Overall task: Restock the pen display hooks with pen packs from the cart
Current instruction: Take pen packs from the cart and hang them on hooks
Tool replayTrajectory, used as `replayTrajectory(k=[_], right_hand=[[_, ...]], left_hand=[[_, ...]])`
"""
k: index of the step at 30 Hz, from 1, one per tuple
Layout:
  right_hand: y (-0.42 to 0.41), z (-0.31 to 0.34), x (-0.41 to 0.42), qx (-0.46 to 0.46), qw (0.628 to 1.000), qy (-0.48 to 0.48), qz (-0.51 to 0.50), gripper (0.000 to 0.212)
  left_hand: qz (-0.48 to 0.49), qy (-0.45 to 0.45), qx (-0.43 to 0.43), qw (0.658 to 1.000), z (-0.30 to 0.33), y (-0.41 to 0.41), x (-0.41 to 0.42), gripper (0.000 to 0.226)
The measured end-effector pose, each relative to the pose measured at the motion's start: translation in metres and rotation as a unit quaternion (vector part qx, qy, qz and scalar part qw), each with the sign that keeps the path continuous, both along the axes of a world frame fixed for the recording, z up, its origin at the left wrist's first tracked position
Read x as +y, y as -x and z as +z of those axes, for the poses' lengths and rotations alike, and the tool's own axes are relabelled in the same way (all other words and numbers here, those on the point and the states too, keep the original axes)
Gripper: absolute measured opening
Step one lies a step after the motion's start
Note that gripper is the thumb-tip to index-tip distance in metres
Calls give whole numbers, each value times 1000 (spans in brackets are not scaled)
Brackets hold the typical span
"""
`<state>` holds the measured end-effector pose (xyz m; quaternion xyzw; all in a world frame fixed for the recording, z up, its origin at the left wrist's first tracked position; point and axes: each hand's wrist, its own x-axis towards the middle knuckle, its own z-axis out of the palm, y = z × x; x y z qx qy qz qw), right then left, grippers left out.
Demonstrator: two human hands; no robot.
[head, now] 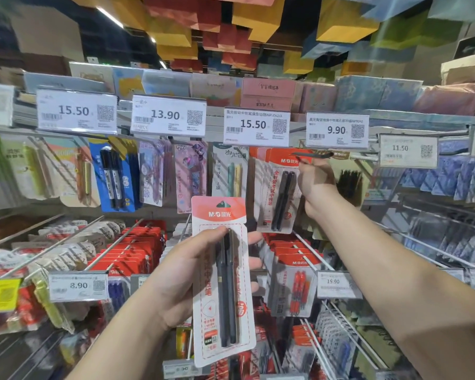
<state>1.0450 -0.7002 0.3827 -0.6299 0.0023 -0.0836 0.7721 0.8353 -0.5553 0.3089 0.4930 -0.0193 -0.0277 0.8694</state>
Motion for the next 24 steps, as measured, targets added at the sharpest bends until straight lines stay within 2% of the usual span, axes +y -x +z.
replayTrajectory(k=[2,6,10,11,12,13,14,16,19,22,24], right_hand=[[-3,0,1,-4,1000,-3,-1,10],[0,-7,4,4,999,-42,-1,11],[15,-17,11,12,997,-72,-20,32],[21,-22,11,-11,999,-32,-20,46],[28,-27,11,-45,996,73,-20,64],[33,-35,9,-74,981,179,-24,76],[42,-42,8,-113,962,244,-45,78],[62,-49,4,-181,950,249,-57,62],[95,-57,-7,-212,957,199,0,14],[121,-53,-21,-161,968,125,149,23],[128,-53,-30,-147,960,113,209,20]], left_hand=[[9,4,7,1000,2,2,1,49],[31,-8,6,999,3,9,4,45],[56,-26,-1,998,1,10,5,37],[57,-28,0,998,1,10,4,36],[57,-30,-1,998,1,10,2,35],[59,-31,-2,998,1,10,1,34],[60,-32,-5,998,1,9,0,32],[64,-39,-14,997,1,8,-2,26],[58,-54,-30,996,1,4,-10,21],[38,-69,-46,996,2,-2,-20,25],[32,-85,-57,994,2,-7,-29,32]])
